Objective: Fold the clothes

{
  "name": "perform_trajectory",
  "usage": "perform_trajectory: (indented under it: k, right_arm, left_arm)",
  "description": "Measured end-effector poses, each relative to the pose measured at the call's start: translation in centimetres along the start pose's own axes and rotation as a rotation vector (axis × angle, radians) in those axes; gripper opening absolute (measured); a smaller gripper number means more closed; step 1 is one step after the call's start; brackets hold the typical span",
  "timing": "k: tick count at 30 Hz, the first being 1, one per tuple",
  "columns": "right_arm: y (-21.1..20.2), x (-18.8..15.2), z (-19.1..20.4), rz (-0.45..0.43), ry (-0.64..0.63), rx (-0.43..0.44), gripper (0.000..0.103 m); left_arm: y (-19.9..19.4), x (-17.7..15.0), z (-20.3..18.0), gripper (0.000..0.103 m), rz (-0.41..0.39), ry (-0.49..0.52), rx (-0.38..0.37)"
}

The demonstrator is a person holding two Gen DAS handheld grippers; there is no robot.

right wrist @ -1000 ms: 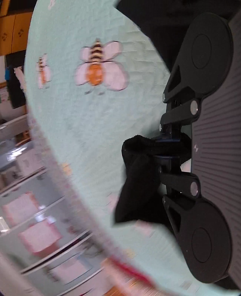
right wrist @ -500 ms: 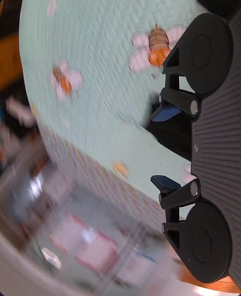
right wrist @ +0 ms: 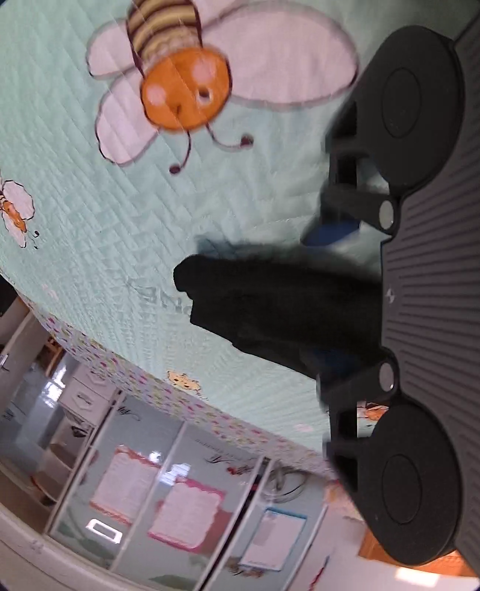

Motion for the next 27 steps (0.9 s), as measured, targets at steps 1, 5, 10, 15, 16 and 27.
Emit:
perform_trajectory:
  k: [1,5,10,15,16,27]
  right_arm:
    - [-0.1,0.1,-0.1,0.008,0.013,-0.009,0.000]
    - [-5.8,1.6,1.3,-0.114,-0.067,0.049,0.000]
    - [-9.8,2.6,-1.1,-0.059,-0.071,-0.083,0.021]
    - [-18.5,-1.2,0.1,-0.088,-0.145,0.056,0.045]
    - [-20.2,-2.6,0.2,-0.069,-0.162,0.078,0.049]
    - [-31.5,-14.2,-7.0,0.097,-0.051,0.046,0.050]
  left_arm:
    - [0.0,0.2,-0.1,0.058,-0.006,0.005,-0.002]
    - [-0.4,0.6,0.5,0.058,-0.032,0.007,-0.016]
    - [-1.3,0.4,2.1,0.058,-0.028,-0.048,-0.044]
    - [-2.0,-0.6,5.0,0.058,-0.016,-0.105,-0.013]
    - [-2.0,-0.8,5.7,0.058,-0.006,-0.122,0.000]
    - [0.4,-3.2,9.0,0.066,0.087,-0.299,-0.006]
Point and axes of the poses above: each gripper's, at about its wrist camera, not at the fingertips, and y roughly the way its jaws point, z to its left, x to its top, the point moved 6 cm from there along y, roughly the way its jaws point, and after that the axes turned 12 degrees about x, right-handed, at the moved point
